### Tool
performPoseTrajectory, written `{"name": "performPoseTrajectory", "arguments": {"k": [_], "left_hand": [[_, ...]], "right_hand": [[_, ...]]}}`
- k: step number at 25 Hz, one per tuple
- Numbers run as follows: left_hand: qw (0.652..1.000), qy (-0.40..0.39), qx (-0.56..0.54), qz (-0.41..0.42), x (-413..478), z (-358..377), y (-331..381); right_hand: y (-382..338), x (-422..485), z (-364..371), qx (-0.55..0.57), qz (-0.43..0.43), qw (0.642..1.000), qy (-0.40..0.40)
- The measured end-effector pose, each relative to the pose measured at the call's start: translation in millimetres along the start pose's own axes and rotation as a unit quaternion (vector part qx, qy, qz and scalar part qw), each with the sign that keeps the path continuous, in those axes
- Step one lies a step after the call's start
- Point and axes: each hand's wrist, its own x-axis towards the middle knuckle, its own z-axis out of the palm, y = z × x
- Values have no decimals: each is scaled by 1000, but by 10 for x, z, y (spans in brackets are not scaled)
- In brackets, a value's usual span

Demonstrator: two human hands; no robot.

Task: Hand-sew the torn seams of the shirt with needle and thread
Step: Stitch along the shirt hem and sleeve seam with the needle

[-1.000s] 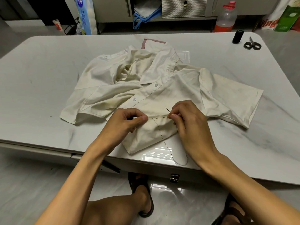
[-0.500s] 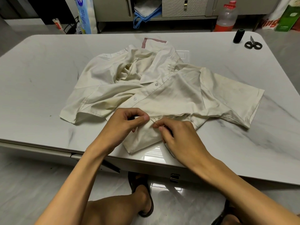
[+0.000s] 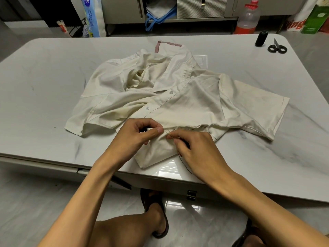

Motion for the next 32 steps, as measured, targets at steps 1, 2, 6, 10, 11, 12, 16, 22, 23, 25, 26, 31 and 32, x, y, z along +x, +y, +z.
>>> {"name": "performPoseTrajectory", "arguments": {"k": [1,2,6,10,11,12,16,22,23,25,26,31,32], "left_hand": [[1000,0,1,1,-1,-3,-3],[1000,0,2,2,-2,-6,-4],[1000,0,7,5,-15,-6,4],[1000,0,7,9,-15,-2,12],[1000,0,7,10,-14,-2,13],[1000,0,8,12,-15,0,16],[999,6,27,27,-28,6,16],[988,50,120,80,-79,37,16],[985,63,136,90,-86,44,20],[978,84,157,110,-98,63,25],[974,92,166,122,-103,72,23],[959,119,190,174,-107,97,16],[960,119,186,172,-107,96,14]], "right_hand": [[-1,-1,0,0,-2,1000,2],[1,-2,-1,-1,-2,1000,3],[6,-1,8,2,4,1000,1],[4,-6,8,4,2,1000,3],[3,-4,8,3,4,1000,3],[1,-3,7,1,5,1000,3],[-20,-13,15,-6,14,1000,5],[-67,-28,24,11,33,999,2],[-73,-27,26,15,37,999,3],[-79,-23,27,18,41,999,5],[-80,-23,30,18,43,999,5],[-78,-20,34,19,45,999,10],[-80,-21,31,20,43,999,12]]}}
